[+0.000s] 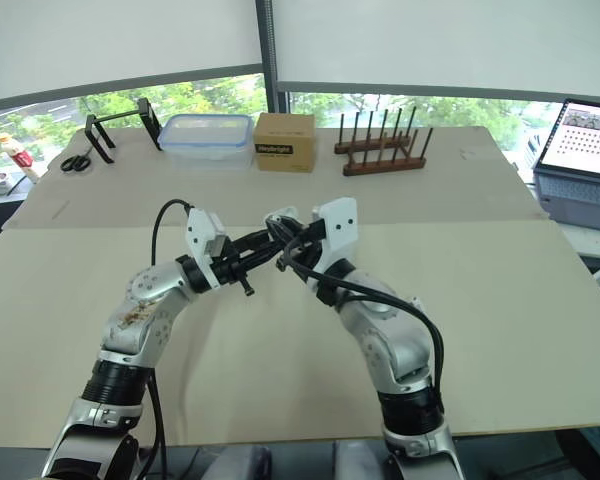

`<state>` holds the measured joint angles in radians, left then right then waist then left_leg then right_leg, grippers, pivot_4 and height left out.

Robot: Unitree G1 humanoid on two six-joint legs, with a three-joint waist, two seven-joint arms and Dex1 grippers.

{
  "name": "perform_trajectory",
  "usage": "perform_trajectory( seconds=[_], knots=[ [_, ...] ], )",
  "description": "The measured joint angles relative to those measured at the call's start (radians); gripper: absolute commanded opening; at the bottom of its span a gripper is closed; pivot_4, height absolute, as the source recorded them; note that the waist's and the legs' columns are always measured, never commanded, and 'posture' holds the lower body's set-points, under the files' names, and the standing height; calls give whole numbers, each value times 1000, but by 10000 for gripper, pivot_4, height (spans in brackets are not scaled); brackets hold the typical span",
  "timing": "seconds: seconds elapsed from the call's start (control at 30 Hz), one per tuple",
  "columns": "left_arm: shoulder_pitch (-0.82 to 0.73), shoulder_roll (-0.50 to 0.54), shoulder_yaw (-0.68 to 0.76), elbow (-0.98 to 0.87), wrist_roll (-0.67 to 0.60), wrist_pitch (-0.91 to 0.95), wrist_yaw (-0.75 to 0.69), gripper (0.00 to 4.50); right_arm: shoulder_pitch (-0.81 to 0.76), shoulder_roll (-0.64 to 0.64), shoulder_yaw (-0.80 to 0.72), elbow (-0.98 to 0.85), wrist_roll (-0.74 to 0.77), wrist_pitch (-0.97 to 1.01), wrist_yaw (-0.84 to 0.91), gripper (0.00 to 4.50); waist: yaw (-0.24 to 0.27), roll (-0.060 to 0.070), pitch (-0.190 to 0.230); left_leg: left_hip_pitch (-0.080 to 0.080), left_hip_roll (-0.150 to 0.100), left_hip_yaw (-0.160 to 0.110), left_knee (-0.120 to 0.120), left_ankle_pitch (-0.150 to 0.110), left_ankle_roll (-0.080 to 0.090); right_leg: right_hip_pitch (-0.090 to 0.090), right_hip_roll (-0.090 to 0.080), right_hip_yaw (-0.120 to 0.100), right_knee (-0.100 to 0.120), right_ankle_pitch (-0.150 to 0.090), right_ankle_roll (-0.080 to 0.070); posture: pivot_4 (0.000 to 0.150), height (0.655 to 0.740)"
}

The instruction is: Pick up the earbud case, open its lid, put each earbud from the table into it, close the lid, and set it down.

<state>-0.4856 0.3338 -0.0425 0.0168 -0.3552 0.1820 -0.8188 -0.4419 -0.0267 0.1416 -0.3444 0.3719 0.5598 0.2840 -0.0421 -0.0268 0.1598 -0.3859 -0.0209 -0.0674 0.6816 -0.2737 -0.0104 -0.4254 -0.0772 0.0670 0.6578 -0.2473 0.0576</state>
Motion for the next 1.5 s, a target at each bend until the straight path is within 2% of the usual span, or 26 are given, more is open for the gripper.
perform_trajectory(
  seconds=[0.3,0.77,0.93,0.97,1.03,1.1,1.2,1.4,1.5],
  knots=[
    [2,3,-5,-2,2,7,2,5167,15,2,25,-5,-42,-25,-13,3330,0,0,0,0,0,0,0,0,0,0,0,0,-1,0,0,1500,7400],
    [17,11,6,-38,1,13,30,5167,46,-69,-17,-158,31,81,-14,3329,0,0,0,0,0,0,-1,0,0,0,0,0,-1,0,0,1500,7400],
    [52,45,11,-43,1,13,19,5167,72,-434,-102,-302,184,216,226,3329,12,0,0,0,-1,-2,-1,0,1,4,-1,-2,-11,0,0,1500,7400],
    [56,45,5,-45,0,15,9,5167,111,-569,-104,-308,203,218,328,3329,18,1,1,-1,-2,-2,0,-1,1,4,-1,-3,-11,0,0,1500,7400],
    [78,63,3,-54,-2,18,-13,5167,192,-815,-115,-287,194,200,527,3329,25,2,2,-1,-1,0,0,-1,2,5,-1,-3,-12,0,0,1500,7400],
    [94,67,-1,-63,-3,21,-27,5167,250,-956,-125,-239,156,115,680,3329,24,2,2,1,1,8,0,-1,2,5,0,-2,-12,0,0,1500,7400],
    [107,63,-13,-104,-10,40,-34,5167,349,-1067,-144,-156,88,-36,828,3329,26,2,2,2,3,10,0,-1,2,7,1,-2,-11,0,0,1500,7400],
    [142,65,-13,-163,-35,83,-25,5167,535,-1122,-165,9,-57,-340,965,3329,30,1,2,1,1,12,1,-1,2,6,0,0,-11,0,1,1500,7400],
    [159,65,-14,-180,-39,90,-24,5167,577,-1124,-165,67,-104,-431,992,3329,30,1,2,2,2,12,1,-1,2,6,0,0,-11,0,1,1500,7400]
  ],
)
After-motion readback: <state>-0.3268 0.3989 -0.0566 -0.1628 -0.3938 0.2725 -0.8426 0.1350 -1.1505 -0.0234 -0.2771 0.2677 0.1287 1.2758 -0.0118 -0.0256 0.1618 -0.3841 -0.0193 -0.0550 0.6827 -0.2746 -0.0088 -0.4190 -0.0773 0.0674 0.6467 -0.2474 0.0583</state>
